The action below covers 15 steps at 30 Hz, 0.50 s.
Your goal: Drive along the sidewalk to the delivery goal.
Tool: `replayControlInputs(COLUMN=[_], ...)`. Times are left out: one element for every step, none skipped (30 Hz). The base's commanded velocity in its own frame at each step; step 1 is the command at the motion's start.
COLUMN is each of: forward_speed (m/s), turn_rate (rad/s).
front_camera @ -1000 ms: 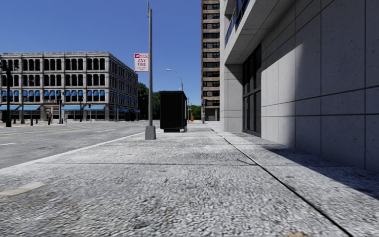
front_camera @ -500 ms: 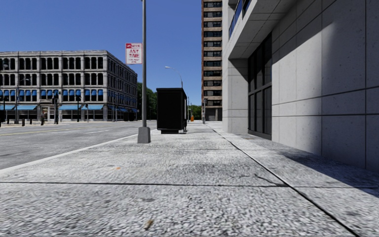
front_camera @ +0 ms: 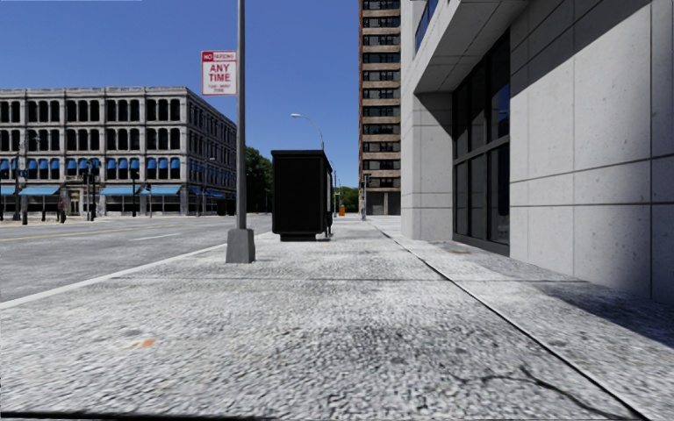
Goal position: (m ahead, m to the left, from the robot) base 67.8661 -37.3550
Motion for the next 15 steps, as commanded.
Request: replayControlInputs(forward_speed=[2.00,2.00,2.00,2.00,2.00,2.00,2.00,2.00,2.00,2.00,2.00,2.00,2.00,2.00,2.00], turn_rate=[0.00,0.00,0.00,0.00,0.00,0.00,0.00,0.00,0.00,-0.03,-0.03,-0.04,-0.05,-0.17,-0.17])
